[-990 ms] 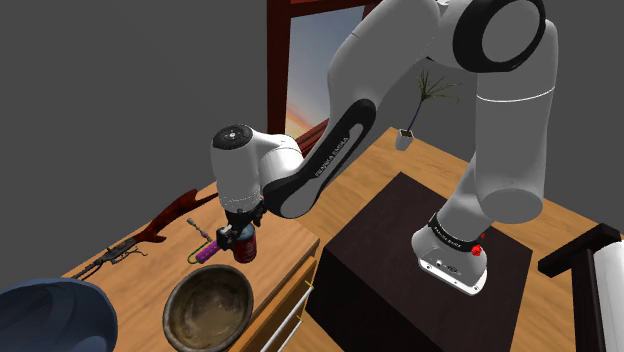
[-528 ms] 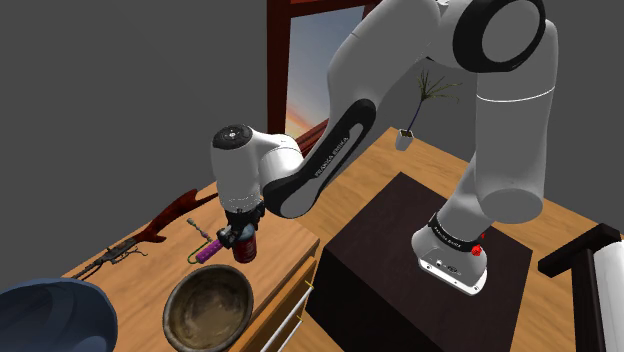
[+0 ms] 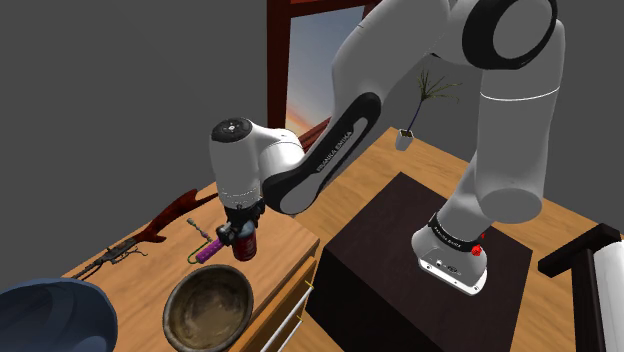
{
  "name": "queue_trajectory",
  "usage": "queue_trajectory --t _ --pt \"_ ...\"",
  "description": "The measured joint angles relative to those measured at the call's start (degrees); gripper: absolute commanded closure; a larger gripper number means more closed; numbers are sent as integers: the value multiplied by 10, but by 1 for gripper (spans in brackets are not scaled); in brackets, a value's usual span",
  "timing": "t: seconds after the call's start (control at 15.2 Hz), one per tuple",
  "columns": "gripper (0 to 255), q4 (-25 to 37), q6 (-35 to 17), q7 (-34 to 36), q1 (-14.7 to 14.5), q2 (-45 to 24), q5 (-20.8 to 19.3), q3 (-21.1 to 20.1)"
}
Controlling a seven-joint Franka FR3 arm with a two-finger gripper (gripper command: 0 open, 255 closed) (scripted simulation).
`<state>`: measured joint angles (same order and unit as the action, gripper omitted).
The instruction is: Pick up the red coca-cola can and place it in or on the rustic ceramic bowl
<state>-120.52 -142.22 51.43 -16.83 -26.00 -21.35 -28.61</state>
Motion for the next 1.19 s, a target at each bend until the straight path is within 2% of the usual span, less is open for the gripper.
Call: queue_trajectory --t 1.19 --pt "255 14 103 -61 40 104 87 -50"
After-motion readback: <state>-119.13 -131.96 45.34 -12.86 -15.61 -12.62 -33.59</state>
